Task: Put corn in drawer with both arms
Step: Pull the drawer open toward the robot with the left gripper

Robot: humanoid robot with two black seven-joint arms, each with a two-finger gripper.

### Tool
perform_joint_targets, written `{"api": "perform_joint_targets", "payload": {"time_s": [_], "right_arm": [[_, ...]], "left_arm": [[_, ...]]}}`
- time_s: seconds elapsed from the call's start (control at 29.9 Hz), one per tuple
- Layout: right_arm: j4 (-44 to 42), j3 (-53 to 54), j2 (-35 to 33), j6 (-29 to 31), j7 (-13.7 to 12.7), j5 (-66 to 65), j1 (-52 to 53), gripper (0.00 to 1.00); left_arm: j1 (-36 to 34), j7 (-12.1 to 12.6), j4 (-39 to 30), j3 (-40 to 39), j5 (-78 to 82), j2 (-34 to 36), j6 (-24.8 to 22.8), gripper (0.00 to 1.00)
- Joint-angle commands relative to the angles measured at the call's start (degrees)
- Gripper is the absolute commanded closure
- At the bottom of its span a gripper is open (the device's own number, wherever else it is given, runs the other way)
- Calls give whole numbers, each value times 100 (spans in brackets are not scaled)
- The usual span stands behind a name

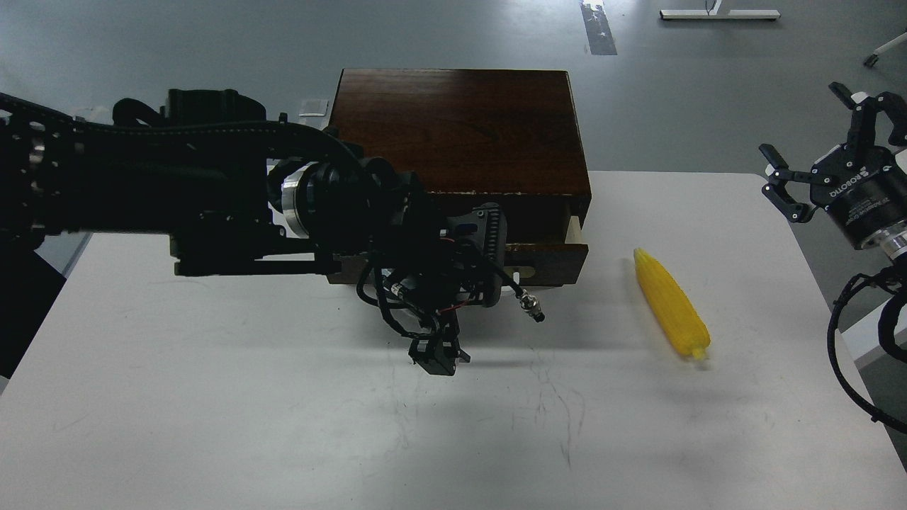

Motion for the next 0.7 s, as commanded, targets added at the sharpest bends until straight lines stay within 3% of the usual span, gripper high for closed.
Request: {"api": "perform_joint_targets", "payload": {"time_s": [0.0,0.33,0.5,0.67], "right_arm": [[-8,-9,0,0,0,0,0,0],[-8,0,0,0,0,0,-9,0],[-8,0,0,0,0,0,0,0],[-8,0,0,0,0,0,0,0]], "left_arm": [[-61,-3,-264,-25,-15,85,2,2],[-123,-3,-406,-332,-270,156,2,2],[-105,-3,-389,-1149,-1648,533,2,2],[166,-3,-56,-2116,-4000,1138,2,2]]}}
